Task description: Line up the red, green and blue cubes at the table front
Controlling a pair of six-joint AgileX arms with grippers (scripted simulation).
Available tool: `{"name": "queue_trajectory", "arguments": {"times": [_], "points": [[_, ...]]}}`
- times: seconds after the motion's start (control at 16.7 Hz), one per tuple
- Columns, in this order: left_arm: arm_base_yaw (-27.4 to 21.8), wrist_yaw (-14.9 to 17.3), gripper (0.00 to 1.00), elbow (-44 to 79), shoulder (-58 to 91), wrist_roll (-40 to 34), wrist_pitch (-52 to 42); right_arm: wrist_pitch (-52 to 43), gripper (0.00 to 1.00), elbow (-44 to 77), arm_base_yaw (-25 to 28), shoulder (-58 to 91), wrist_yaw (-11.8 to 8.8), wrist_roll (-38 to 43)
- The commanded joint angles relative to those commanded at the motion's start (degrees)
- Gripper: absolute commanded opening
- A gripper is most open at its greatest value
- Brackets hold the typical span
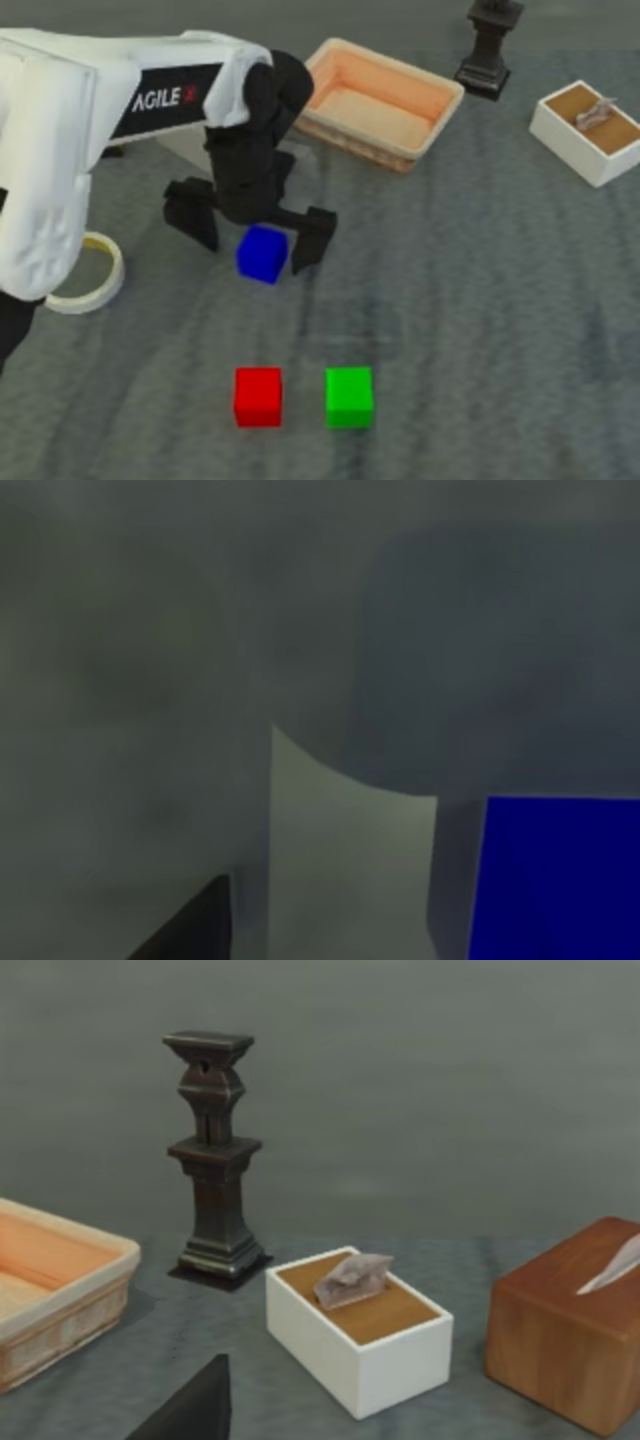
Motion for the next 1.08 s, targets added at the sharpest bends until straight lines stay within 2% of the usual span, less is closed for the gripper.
{"name": "queue_trajectory", "arguments": {"times": [0.18, 0.96, 1.08], "points": [[0.0, 0.0, 1.0, -0.03, 0.03, 0.0, 0.05, 0.0, 1.0, 0.0, 0.0, 0.0, 0.0, 0.0], [0.0, 0.0, 0.02, -0.03, 0.03, 0.0, 0.05, 0.0, 1.0, 0.0, 0.0, 0.0, 0.0, 0.0], [0.0, 0.0, 0.0, -0.03, 0.03, 0.0, 0.05, 0.0, 1.0, 0.0, 0.0, 0.0, 0.0, 0.0]]}}
